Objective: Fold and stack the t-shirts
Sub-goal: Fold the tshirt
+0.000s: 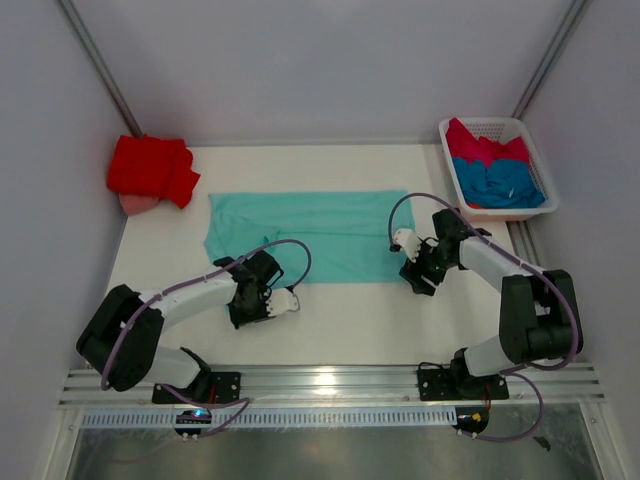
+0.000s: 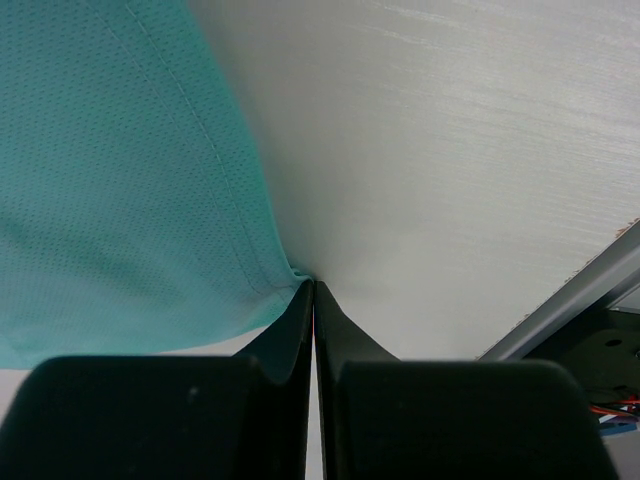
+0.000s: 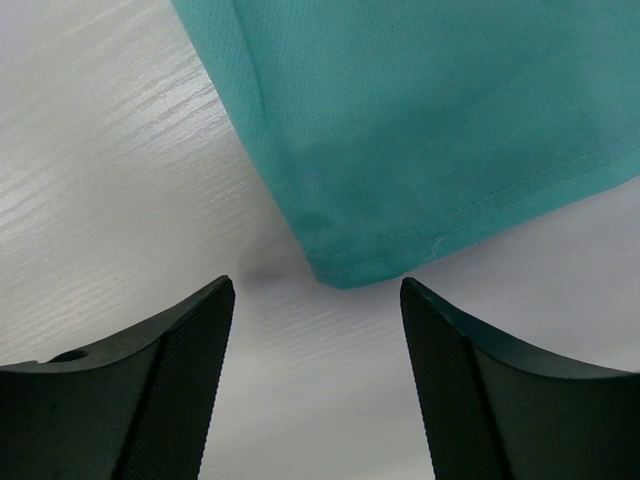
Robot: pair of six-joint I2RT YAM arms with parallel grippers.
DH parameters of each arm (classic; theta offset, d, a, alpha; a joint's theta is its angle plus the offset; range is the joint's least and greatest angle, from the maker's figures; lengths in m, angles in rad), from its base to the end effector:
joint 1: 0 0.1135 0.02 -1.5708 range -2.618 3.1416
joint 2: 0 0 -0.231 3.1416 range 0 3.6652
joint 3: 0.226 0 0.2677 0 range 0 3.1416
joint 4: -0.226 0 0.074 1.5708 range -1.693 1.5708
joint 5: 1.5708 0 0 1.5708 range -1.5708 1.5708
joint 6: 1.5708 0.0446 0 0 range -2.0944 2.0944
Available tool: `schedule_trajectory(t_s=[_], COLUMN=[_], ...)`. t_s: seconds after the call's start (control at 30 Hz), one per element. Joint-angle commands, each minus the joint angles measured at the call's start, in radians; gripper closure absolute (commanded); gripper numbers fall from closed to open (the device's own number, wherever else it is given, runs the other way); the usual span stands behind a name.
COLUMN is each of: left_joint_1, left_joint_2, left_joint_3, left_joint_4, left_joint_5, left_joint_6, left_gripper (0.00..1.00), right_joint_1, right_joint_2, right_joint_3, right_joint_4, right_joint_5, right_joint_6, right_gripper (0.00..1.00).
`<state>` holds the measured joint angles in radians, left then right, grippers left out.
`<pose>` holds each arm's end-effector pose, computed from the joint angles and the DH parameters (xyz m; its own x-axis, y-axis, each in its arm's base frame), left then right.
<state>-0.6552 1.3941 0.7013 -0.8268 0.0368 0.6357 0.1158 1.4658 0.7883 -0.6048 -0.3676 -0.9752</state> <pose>0.1770 -0.1381 0.1020 -0.2748 0.9594 -0.0630 0.9613 0.2754 0.0008 0.2659 0.0471 0.1156 -0.3609 -0.8197 -0.4448 -0.9057 0.4217 -0.0422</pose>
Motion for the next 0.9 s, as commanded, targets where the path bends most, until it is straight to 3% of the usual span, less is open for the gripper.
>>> schedule_trajectory(t_s=[0.0, 0.07, 0.13, 0.2, 0.23, 0.27, 0.5, 0.63, 0.87], left_joint_1=[-0.004, -0.004, -0.004, -0.004, -0.006, -0.004, -0.004, -0.004, -0.006], left_joint_2=[0.014, 0.014, 0.014, 0.016, 0.016, 0.016, 0.022, 0.019, 0.029], left_joint_3=[0.024, 0.026, 0.026, 0.027, 0.027, 0.027, 0.033, 0.040, 0.159], left_joint_4=[0.025, 0.023, 0.022, 0.018, 0.020, 0.018, 0.040, 0.110, 0.178], left_joint_5=[0.037, 0.037, 0.037, 0.035, 0.035, 0.035, 0.025, -0.072, -0.153], left_joint_6=[-0.002, -0.004, -0.002, -0.002, -0.004, -0.002, -0.010, -0.045, -0.114], left_gripper=[1.00, 1.00, 1.00, 1.00, 1.00, 1.00, 1.00, 1.00, 1.00], right_joint_1=[-0.001, 0.001, 0.001, 0.001, 0.001, 0.001, 0.001, 0.001, 0.001], right_joint_2=[0.019, 0.030, 0.048, 0.060, 0.070, 0.074, 0.077, 0.067, 0.067], right_joint_3=[0.046, 0.048, 0.054, 0.057, 0.057, 0.055, 0.046, 0.057, 0.167], right_joint_4=[0.025, 0.028, 0.028, 0.030, 0.030, 0.031, 0.074, 0.088, 0.063], right_joint_5=[-0.040, -0.045, -0.045, -0.045, -0.044, -0.041, -0.014, -0.033, -0.071], right_joint_6=[-0.016, -0.017, -0.016, -0.016, -0.016, -0.010, 0.013, 0.033, 0.087], right_gripper=[0.32, 0.43, 0.64, 0.76, 0.93, 0.97, 0.97, 0.97, 0.97])
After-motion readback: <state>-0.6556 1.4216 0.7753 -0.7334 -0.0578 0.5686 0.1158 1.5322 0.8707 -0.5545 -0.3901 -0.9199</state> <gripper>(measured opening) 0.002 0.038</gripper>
